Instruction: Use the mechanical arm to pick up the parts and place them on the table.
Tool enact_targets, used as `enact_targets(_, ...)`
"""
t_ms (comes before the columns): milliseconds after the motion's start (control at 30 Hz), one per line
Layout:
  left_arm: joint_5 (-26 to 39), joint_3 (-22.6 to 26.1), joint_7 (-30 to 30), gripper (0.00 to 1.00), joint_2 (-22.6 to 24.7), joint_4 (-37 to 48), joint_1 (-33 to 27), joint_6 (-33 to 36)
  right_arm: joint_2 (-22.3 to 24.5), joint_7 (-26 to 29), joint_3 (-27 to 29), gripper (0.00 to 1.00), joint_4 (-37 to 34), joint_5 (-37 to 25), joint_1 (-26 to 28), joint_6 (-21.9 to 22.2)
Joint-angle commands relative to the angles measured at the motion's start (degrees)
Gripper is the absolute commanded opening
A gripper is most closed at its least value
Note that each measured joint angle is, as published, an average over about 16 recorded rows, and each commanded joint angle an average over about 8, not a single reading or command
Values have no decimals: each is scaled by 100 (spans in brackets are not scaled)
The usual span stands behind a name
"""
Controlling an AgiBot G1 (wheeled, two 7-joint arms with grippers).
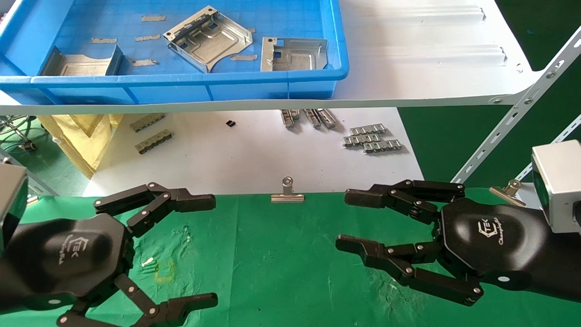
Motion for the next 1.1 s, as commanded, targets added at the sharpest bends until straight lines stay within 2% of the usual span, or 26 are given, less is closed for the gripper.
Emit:
enact_targets(33, 0, 0, 0, 100, 0, 0, 0, 0, 0, 0, 0, 0, 0, 0, 0, 0)
enact_targets(433, -4, -3, 0, 100, 1, -6, -5, -1, 0, 0, 0, 0, 0, 0, 0, 0)
enact_targets(567, 61, -5, -41, 100, 52, -17, -230, -79, 0, 0, 0, 0, 0, 0, 0, 0)
enact_targets(667, 233, 27, -166, 100, 211, 95, -706, -283, 0, 0, 0, 0, 0, 0, 0, 0)
enact_targets(833, 747, 226, -433, 100, 700, 763, -1878, -683, 0, 0, 0, 0, 0, 0, 0, 0)
enact_targets(967, 1430, 537, -467, 100, 1181, 1756, -2872, -967, 0, 0, 0, 0, 0, 0, 0, 0)
enact_targets(1100, 2225, 885, -310, 100, 1748, 3106, -3858, -1393, 0, 0, 0, 0, 0, 0, 0, 0)
